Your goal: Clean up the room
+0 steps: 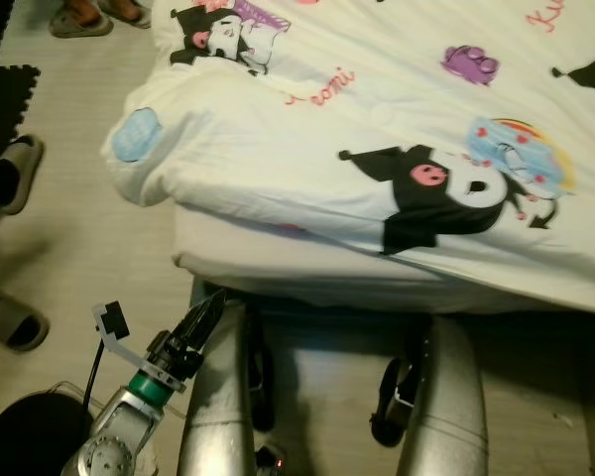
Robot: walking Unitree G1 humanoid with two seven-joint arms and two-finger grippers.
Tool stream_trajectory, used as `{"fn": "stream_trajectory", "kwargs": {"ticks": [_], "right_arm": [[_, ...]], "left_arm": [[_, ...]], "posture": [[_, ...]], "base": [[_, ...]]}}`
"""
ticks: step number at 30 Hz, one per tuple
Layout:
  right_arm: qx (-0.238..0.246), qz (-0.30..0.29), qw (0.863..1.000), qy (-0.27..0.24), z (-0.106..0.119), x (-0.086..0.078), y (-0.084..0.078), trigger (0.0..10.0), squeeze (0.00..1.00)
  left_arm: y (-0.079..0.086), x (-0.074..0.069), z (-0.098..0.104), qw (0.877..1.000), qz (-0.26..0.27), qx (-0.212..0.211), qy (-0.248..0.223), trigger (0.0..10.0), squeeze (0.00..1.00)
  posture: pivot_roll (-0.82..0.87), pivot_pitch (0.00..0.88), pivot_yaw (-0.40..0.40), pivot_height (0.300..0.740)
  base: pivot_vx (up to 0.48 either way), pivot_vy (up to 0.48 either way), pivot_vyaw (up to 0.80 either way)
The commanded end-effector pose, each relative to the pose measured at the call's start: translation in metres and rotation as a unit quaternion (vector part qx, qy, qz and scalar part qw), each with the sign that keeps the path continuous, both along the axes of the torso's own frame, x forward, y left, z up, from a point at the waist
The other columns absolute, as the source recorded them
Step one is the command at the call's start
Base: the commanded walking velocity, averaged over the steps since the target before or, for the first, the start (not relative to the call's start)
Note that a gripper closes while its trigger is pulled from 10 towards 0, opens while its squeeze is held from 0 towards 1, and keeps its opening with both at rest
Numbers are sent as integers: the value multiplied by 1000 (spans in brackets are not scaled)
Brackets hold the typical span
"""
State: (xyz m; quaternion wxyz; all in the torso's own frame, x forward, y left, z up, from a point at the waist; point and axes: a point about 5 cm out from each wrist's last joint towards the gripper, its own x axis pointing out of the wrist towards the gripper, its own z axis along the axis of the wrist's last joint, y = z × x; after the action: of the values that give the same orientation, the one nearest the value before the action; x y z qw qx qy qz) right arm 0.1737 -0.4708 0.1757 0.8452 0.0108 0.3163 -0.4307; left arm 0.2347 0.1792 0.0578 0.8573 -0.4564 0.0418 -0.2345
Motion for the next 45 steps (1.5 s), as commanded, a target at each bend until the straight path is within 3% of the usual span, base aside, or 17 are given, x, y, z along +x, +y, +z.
{"fn": "stream_trajectory", "kwargs": {"ticks": [1,10,11,12,13,14,15,16,17,18,19,20,21,26,29,33,45], "right_arm": [[29,13,999,23,-9,-9,5,10000,1000],[56,174,982,38,19,3,44,10000,1000],[75,270,959,-36,39,23,70,10000,1000],[75,270,959,-36,39,23,70,10000,1000],[87,342,932,-86,55,34,91,10000,1000],[87,342,932,-86,55,34,91,10000,1000],[97,414,896,-130,71,41,114,10000,1000],[111,477,855,-169,75,51,137,10000,0],[120,523,821,-197,79,56,155,10000,0],[120,523,821,-197,79,56,155,10000,0],[129,554,794,-215,81,59,168,10000,0],[129,554,794,-215,81,59,168,10000,0],[135,565,781,-230,71,72,182,10000,0],[159,553,781,-241,42,104,216,10000,0],[169,549,782,-243,34,112,228,10000,0],[182,539,781,-259,28,128,261,10000,0],[186,519,787,-276,29,113,267,10000,0]], "left_arm": [[2,-8,-12,1000,0,5,25,10000,0],[-4,0,-14,1000,-18,3,19,10000,0],[2,4,-7,1000,2,-1,5,10000,0],[2,4,-7,1000,2,-1,5,10000,0],[6,6,-3,1000,17,-4,-6,10000,0],[6,6,-3,1000,17,-4,-6,10000,0],[10,9,2,999,32,-8,-17,10000,0],[31,20,14,993,109,-30,-30,10000,0],[47,26,22,984,165,-51,-39,10000,0],[47,26,22,984,165,-51,-39,10000,0],[60,29,30,974,208,-74,-47,10000,0],[60,29,30,974,208,-74,-47,10000,0],[80,36,32,957,273,-87,-35,10000,0],[107,49,30,933,345,-99,11,10000,0],[108,54,28,933,342,-109,19,10000,0],[88,78,30,935,302,-183,29,10000,0],[69,115,51,943,271,-191,31,10000,0]], "posture": [[-202,267,136,576],[-216,263,143,576],[-212,263,134,576],[-212,263,134,576],[-212,263,134,576],[-212,263,134,576],[-211,263,131,576],[-201,271,111,576],[-201,271,111,576],[-201,271,111,576],[-200,275,107,576],[-200,275,107,576],[-193,288,93,576],[-174,312,79,576],[-169,317,74,576],[-202,357,69,576],[-264,440,88,576]], "base": [[0,0,0],[0,0,0],[0,0,0],[0,0,0],[0,0,0],[0,0,0],[0,0,0],[0,0,0],[0,0,0],[0,0,0],[0,0,0],[0,0,0],[0,0,0],[0,0,0],[0,0,0],[0,0,0],[0,0,0]]}}
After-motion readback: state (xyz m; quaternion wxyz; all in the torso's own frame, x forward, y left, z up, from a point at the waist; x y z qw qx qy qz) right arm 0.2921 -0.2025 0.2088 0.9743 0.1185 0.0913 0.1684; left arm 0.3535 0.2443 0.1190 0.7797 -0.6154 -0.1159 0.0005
